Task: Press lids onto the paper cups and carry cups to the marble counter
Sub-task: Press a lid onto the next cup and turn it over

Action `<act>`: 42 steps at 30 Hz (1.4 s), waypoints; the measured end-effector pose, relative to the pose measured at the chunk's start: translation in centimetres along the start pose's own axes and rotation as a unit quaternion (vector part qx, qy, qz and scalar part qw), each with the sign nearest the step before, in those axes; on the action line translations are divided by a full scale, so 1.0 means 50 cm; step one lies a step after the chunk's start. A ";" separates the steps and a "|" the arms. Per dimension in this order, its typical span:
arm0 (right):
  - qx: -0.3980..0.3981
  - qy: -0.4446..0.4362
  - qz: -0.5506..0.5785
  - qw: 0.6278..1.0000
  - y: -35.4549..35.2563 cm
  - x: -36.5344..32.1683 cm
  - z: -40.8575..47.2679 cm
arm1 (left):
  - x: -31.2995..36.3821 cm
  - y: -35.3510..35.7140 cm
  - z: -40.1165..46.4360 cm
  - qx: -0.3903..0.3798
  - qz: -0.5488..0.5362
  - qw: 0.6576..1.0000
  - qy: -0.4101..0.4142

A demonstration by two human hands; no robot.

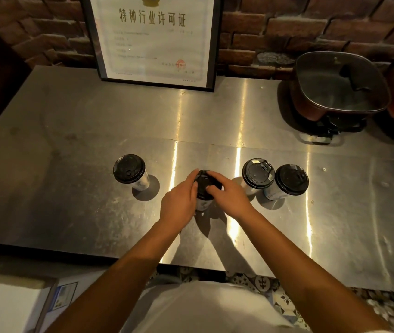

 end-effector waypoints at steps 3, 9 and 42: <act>0.033 -0.027 -0.022 0.999 0.017 0.003 -0.014 | -0.015 0.005 -0.027 -0.005 -0.016 1.000 -0.004; 0.087 -0.044 -0.120 0.988 0.065 -0.010 0.047 | -0.021 0.024 -0.043 -0.020 -0.129 0.990 -0.057; 0.018 0.028 -0.184 0.982 0.036 -0.021 0.039 | -0.024 0.014 -0.042 -0.069 -0.344 0.908 -0.228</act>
Point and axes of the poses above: each hand's wrist, its own z-axis towards the middle knuckle, its own y-axis out of the palm, x = y × z, the point moved 3 cm from there along z, towards the middle knuckle, and after that the axes turned 6 degrees about x, right-handed, at the moved point
